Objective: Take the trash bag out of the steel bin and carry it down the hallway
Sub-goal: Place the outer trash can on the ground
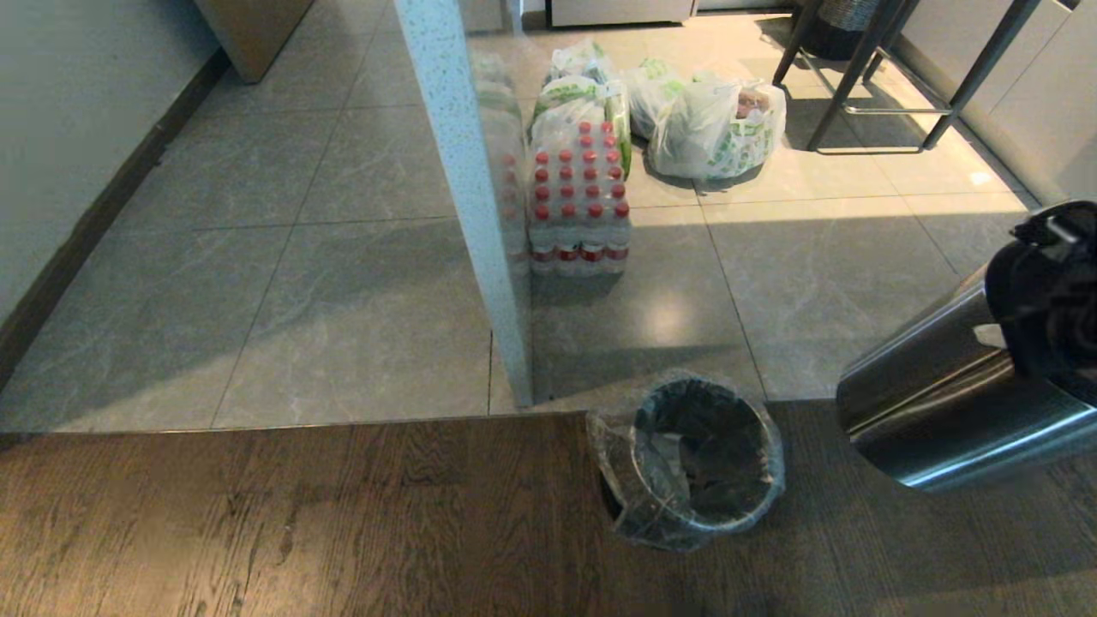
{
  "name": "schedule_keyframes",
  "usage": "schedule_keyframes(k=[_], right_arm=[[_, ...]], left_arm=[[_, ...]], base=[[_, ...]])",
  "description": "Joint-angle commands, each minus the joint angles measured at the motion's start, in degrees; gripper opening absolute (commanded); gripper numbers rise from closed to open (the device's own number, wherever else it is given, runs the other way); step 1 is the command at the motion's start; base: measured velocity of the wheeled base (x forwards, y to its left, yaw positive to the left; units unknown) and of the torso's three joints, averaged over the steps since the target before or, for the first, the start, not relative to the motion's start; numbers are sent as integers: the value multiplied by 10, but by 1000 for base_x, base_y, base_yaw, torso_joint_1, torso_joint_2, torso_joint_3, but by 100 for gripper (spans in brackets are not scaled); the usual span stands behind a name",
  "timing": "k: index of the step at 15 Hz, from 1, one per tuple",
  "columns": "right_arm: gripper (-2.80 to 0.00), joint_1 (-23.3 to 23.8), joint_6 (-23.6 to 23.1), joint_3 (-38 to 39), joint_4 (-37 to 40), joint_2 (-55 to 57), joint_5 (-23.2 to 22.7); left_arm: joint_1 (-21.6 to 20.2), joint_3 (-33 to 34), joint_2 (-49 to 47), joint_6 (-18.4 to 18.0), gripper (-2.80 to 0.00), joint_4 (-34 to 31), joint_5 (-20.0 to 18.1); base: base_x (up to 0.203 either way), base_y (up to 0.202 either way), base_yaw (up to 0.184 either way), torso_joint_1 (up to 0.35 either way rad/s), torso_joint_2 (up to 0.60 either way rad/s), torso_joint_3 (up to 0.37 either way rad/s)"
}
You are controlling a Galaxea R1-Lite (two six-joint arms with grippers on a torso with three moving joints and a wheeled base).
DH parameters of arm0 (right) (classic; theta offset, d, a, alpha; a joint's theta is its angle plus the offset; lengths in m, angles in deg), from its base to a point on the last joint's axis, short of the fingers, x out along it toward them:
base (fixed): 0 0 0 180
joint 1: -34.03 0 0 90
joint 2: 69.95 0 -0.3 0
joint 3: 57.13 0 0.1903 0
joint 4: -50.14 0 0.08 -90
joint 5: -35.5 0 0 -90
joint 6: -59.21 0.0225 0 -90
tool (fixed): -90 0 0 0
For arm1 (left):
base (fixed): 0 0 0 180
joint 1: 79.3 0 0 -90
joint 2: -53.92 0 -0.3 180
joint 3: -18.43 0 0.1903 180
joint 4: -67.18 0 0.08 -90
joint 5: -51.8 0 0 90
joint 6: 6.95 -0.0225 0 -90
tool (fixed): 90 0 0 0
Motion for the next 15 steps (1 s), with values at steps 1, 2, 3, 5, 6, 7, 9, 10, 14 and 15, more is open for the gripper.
schedule_keyframes(k=[1,2,3,5,6,7,9,10,14,15], right_arm=[[-280,23,3,0,-66,127,0],[-280,29,13,-4,-102,172,0],[-280,34,24,-9,-131,211,0],[-280,42,45,-24,-171,261,-1],[-280,43,56,-31,-177,285,-3],[-280,44,67,-36,-187,310,-5],[-280,44,79,-42,-234,359,-13],[-280,44,80,-44,-263,382,-17],[-280,43,78,-72,-291,428,-21],[-280,43,78,-76,-293,431,-20]], left_arm=[[0,0,0,0,-280,0,0],[0,1,0,0,-280,0,0],[0,1,1,0,-280,0,0],[0,1,0,0,-280,0,0],[0,1,0,0,-280,0,0],[0,1,0,0,-280,0,0],[0,1,0,0,-280,0,0],[0,1,0,0,-280,0,0],[0,1,0,0,-280,0,0],[0,1,0,0,-280,0,0]], base=[[0,0,0,0,0,0],[0,0,0,0,0,0],[0,0,0,0,0,0],[0,0,0,0,0,0],[0,0,0,0,0,0],[0,0,0,0,0,0],[0,0,0,0,0,0],[0,0,0,0,0,0],[0,0,0,0,0,0],[0,0,0,0,0,0]])
